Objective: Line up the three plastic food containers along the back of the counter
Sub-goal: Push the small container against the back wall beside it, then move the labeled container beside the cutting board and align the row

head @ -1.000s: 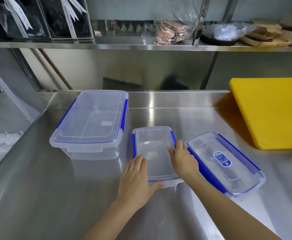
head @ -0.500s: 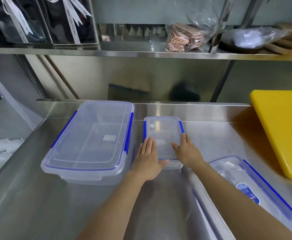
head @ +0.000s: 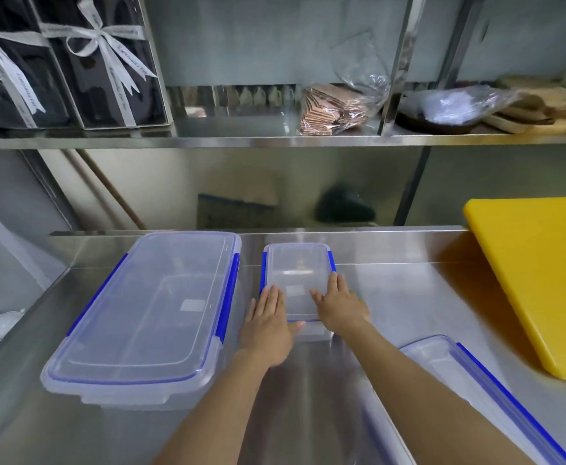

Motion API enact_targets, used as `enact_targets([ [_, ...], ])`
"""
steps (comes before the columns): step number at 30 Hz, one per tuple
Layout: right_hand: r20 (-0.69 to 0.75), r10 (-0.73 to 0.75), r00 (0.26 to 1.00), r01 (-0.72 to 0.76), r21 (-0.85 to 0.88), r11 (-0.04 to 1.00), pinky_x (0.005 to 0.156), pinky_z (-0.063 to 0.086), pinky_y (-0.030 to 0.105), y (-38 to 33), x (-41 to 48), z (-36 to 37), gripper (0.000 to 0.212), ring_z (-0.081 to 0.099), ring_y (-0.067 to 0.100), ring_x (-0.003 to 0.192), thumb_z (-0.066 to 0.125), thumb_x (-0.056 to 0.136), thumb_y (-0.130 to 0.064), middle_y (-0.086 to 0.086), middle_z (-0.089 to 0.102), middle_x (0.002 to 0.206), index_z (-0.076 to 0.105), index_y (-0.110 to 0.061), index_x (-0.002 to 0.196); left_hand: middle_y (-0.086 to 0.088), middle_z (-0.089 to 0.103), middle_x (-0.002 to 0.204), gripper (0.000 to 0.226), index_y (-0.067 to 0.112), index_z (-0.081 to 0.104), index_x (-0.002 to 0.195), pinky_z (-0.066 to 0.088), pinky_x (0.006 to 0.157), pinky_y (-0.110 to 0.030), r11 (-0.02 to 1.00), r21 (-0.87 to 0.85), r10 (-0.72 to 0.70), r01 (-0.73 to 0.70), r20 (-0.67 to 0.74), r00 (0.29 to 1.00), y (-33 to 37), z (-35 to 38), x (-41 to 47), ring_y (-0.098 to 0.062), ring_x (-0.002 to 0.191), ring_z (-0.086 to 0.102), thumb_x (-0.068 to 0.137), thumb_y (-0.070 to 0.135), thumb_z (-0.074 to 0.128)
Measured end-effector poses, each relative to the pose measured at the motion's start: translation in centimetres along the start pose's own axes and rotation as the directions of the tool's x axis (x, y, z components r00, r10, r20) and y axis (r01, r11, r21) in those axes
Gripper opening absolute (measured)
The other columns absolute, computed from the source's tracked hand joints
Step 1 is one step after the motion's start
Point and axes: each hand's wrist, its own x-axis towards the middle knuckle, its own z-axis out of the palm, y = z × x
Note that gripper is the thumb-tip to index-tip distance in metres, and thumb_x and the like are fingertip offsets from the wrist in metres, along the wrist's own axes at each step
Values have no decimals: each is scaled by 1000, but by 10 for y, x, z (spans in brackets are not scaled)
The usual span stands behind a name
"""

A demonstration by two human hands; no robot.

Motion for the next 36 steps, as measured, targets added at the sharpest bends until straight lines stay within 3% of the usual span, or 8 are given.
enact_targets([
  [5,-68,-81,994,88,96,991,99,44,48,14,-23,-16,59,48,34,121,32,94,-47,10,38,143,24,-11,140,-5,-1,161,68,17,3,149,-3,119,-36,998,59,40,-33,-138,990,14,4,-18,-20,148,-5,95,49,31],
  [10,-102,-56,993,68,123,990,101,40,45,53,-57,-52,58,44,33,128,44,93,-43,13,39,146,30,-13,140,-5,18,158,74,16,19,147,15,120,-38,954,-295,-3,-50,-175,985,60,10,-51,-20,146,14,89,54,43],
  [18,-112,90,990,-81,76,994,103,40,45,146,-114,-72,66,45,34,128,53,88,-44,14,38,148,30,-13,142,-5,16,157,110,21,-9,146,27,112,-44,511,-787,-95,345,348,933,129,38,-115,-26,141,26,75,48,70],
  [22,18,146,989,-146,234,961,104,40,44,183,-136,-73,85,44,33,129,65,80,-45,13,35,150,19,-19,146,-5,52,131,70,27,21,108,46,96,-51,560,-684,-42,467,539,841,143,48,-133,-30,114,56,70,36,79],
  [25,142,118,983,-163,365,916,101,42,41,199,-149,-75,95,44,31,129,72,76,-39,11,38,148,10,-24,146,-7,64,98,42,21,40,97,54,88,-46,502,-742,-2,444,513,859,151,58,-138,-23,82,64,75,17,76],
  [29,115,99,988,-133,345,929,88,48,36,208,-153,-71,76,56,25,100,71,78,-37,12,53,132,25,-19,136,-5,58,94,29,18,37,93,55,78,-45,402,-849,-75,342,342,937,159,71,-134,-25,84,60,85,8,63],
  [33,-35,112,993,-93,350,932,78,52,36,214,-148,-55,64,56,22,87,68,75,-50,11,59,120,37,-16,120,-2,58,87,18,23,48,78,45,76,-32,540,-835,-172,105,13,985,161,79,-127,-25,86,55,90,10,53],
  [36,-69,41,997,-13,363,932,93,49,39,219,-151,-53,74,53,22,107,69,72,-53,7,45,134,37,-19,131,3,49,116,34,23,48,110,45,88,-28,641,-767,-40,33,10,999,160,79,-132,-17,105,53,82,26,67],
])
